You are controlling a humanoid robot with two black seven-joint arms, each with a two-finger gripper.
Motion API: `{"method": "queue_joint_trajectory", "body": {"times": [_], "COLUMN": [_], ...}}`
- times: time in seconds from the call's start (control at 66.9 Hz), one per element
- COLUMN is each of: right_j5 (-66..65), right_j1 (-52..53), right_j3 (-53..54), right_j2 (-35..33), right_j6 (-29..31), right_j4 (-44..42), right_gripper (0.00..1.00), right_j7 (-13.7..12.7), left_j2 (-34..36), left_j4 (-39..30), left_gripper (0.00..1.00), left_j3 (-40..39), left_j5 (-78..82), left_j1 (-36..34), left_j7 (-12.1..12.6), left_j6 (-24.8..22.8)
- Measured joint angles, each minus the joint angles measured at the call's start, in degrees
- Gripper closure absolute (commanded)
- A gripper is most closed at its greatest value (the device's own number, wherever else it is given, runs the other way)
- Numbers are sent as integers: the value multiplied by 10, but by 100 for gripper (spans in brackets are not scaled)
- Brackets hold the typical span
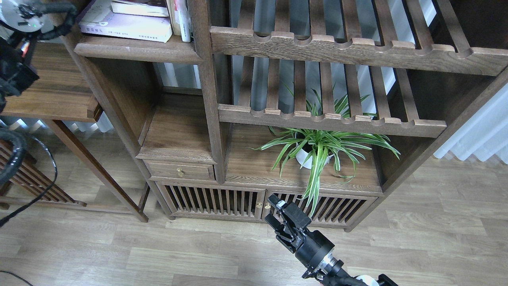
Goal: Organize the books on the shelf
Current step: 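Press the yellow-green book into place with the left gripper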
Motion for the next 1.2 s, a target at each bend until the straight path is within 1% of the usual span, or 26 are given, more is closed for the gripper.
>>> {"method": "queue_joint_trajectory", "body": {"times": [0.164,0.329,0.553,0.598,0.613,0.658,0.732,0.747,0.792,0.822,0.837,0.867,0.897,0.956,0.971,1.076,1.196], "right_j5": [0,0,0,0,0,0,0,0,0,0,0,0,0,0,0,0,0], "right_j1": [-1,-6,-16,-17,-17,-17,-17,-17,-17,-17,-17,-18,-18,-18,-18,-19,-22], "right_j3": [-1,-1,-1,-1,-1,-1,-1,-1,-1,-1,-1,-1,-1,-1,-1,-1,-1], "right_j2": [0,0,0,0,0,0,0,0,0,0,0,0,0,0,0,0,0], "right_j6": [0,0,0,0,0,0,0,0,0,0,0,0,0,0,0,0,0], "right_j4": [0,9,12,12,12,12,12,12,12,12,12,12,12,12,12,13,15], "right_gripper": [1,1,1,1,1,1,1,1,1,1,1,1,1,1,1,1,1], "right_j7": [0,0,0,0,0,0,0,0,0,0,0,0,0,0,0,0,0], "left_j2": [-12,-18,-31,-33,-34,-38,-49,-53,-60,-63,-65,-67,-69,-75,-77,-86,-93], "left_j4": [7,10,17,20,22,26,32,32,35,36,37,39,41,43,43,42,37], "left_gripper": [100,99,94,87,81,71,67,64,57,53,48,42,40,33,27,23,19], "left_j3": [-3,0,2,2,2,2,2,3,3,3,3,3,4,4,4,1,-3], "left_j5": [-8,-23,-25,-25,-25,-26,-38,-43,-56,-65,-69,-75,-79,-84,-85,-88,-103], "left_j1": [11,32,45,46,46,47,49,49,50,50,50,49,48,45,45,42,42], "left_j7": [-26,-30,-31,-31,-31,-32,-32,-32,-32,-32,-32,-31,-31,-31,-31,-37,-61], "left_j6": [0,0,0,0,0,0,0,0,0,0,0,0,0,0,0,0,0]}}
